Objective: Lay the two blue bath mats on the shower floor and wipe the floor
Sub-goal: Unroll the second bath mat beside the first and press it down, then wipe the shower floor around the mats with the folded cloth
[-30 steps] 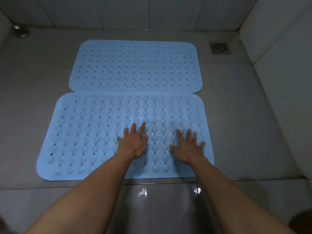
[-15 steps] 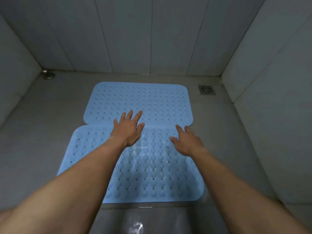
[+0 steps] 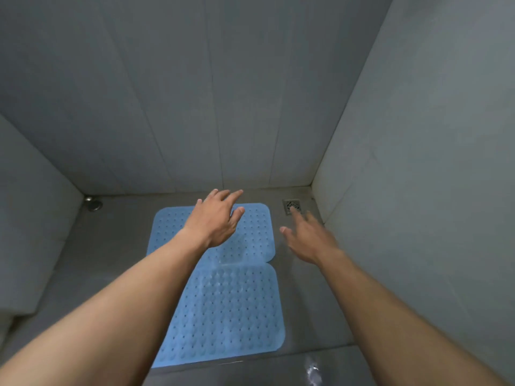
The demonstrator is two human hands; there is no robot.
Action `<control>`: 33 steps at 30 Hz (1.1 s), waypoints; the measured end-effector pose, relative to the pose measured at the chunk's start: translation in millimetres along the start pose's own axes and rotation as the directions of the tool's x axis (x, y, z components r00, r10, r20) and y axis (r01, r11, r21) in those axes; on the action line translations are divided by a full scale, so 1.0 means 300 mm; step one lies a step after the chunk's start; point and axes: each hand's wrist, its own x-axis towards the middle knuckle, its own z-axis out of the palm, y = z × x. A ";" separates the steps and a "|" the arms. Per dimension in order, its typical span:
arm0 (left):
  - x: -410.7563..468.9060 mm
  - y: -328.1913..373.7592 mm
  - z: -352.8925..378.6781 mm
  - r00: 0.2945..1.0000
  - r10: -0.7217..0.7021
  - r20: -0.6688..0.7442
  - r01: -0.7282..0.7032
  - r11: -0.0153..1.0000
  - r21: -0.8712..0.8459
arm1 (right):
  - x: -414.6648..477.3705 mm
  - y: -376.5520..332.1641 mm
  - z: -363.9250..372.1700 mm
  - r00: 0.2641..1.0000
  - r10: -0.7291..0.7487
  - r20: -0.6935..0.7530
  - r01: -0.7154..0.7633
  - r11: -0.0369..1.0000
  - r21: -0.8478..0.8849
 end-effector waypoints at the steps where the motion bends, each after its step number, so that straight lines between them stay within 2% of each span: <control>1: 0.002 0.064 -0.088 1.000 0.008 -0.006 -0.008 1.000 -0.003 | -0.033 -0.002 -0.104 1.000 -0.001 -0.006 0.001 1.000 -0.001; 9: 0.102 0.457 -0.660 0.989 0.124 -0.080 -0.120 0.992 0.049 | -0.203 0.005 -0.834 0.989 0.002 -0.146 -0.006 1.000 -0.028; 16: 0.267 0.644 -1.020 0.956 0.237 -0.175 -0.231 0.972 0.051 | -0.222 -0.016 -1.273 0.959 0.019 -0.282 -0.025 1.000 -0.018; 21: 0.435 0.687 -1.203 0.919 0.327 -0.220 -0.337 0.942 -0.008 | -0.185 -0.053 -1.494 0.925 0.071 -0.374 -0.059 0.997 0.045; 28: 0.704 0.738 -1.408 0.846 0.488 -0.215 -0.509 0.859 -0.050 | -0.127 -0.073 -1.713 0.847 0.263 -0.463 -0.217 0.964 0.151; 33: 0.869 0.834 -1.502 0.787 0.576 -0.222 -0.601 0.797 -0.062 | -0.093 -0.066 -1.812 0.782 0.344 -0.519 -0.290 0.939 0.186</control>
